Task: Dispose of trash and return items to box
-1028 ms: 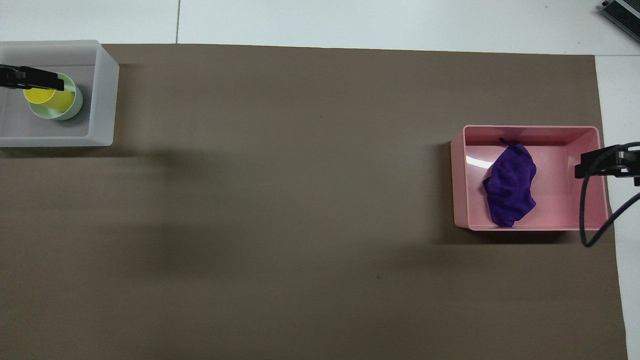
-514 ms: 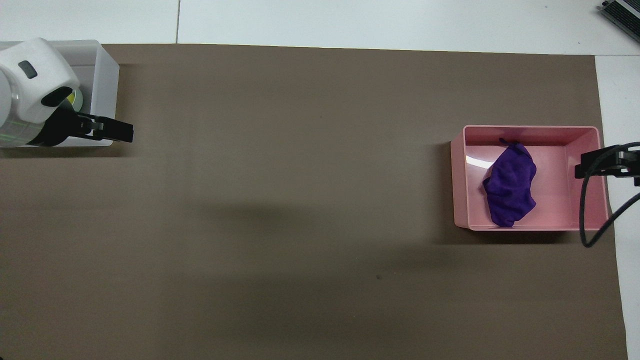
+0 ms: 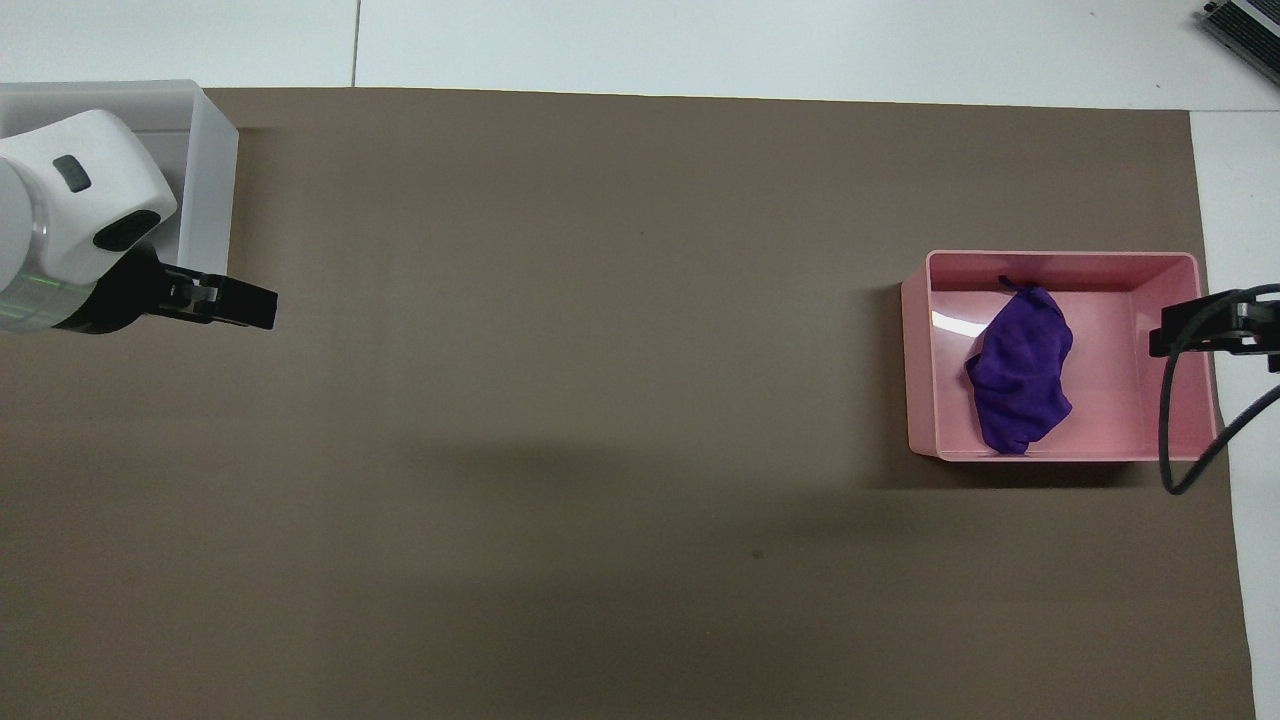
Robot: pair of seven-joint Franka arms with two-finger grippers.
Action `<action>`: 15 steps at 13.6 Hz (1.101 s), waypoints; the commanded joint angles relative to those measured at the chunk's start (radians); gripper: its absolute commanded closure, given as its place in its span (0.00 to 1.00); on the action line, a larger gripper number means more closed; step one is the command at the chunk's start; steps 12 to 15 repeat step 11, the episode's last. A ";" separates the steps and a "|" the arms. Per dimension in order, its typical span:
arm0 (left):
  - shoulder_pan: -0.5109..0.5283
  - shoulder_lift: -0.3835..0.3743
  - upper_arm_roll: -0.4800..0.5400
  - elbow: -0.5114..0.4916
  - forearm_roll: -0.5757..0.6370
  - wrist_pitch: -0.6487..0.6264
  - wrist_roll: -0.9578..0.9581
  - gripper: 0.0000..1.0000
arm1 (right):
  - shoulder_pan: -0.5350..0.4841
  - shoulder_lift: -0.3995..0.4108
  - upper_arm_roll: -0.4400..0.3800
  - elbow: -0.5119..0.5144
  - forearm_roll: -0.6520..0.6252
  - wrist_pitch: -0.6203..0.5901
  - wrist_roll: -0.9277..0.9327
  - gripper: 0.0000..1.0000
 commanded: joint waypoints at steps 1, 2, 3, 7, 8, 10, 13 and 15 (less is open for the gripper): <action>0.001 0.023 0.001 0.031 0.015 -0.026 -0.007 0.00 | -0.013 -0.027 0.013 -0.029 0.009 0.006 0.008 0.00; 0.002 0.017 0.002 0.023 0.015 -0.026 -0.013 0.00 | -0.012 -0.028 0.013 -0.029 0.010 0.006 0.008 0.00; 0.003 0.016 0.002 0.022 0.015 -0.023 -0.013 0.00 | -0.012 -0.027 0.013 -0.029 0.009 0.006 0.011 0.00; 0.005 0.005 0.009 -0.011 0.015 -0.016 -0.016 0.00 | -0.012 -0.027 0.013 -0.029 0.009 0.007 0.011 0.00; 0.005 0.002 0.009 -0.012 0.015 -0.017 -0.016 0.00 | -0.012 -0.028 0.013 -0.029 0.009 0.007 0.011 0.00; 0.003 -0.001 0.009 -0.021 0.015 -0.014 -0.016 0.00 | -0.012 -0.027 0.013 -0.029 0.009 0.006 0.008 0.00; 0.005 -0.001 0.009 -0.020 0.015 -0.013 -0.016 0.00 | -0.012 -0.027 0.013 -0.029 0.009 0.006 0.008 0.00; 0.005 -0.001 0.009 -0.020 0.015 -0.013 -0.016 0.00 | -0.012 -0.027 0.013 -0.029 0.009 0.006 0.008 0.00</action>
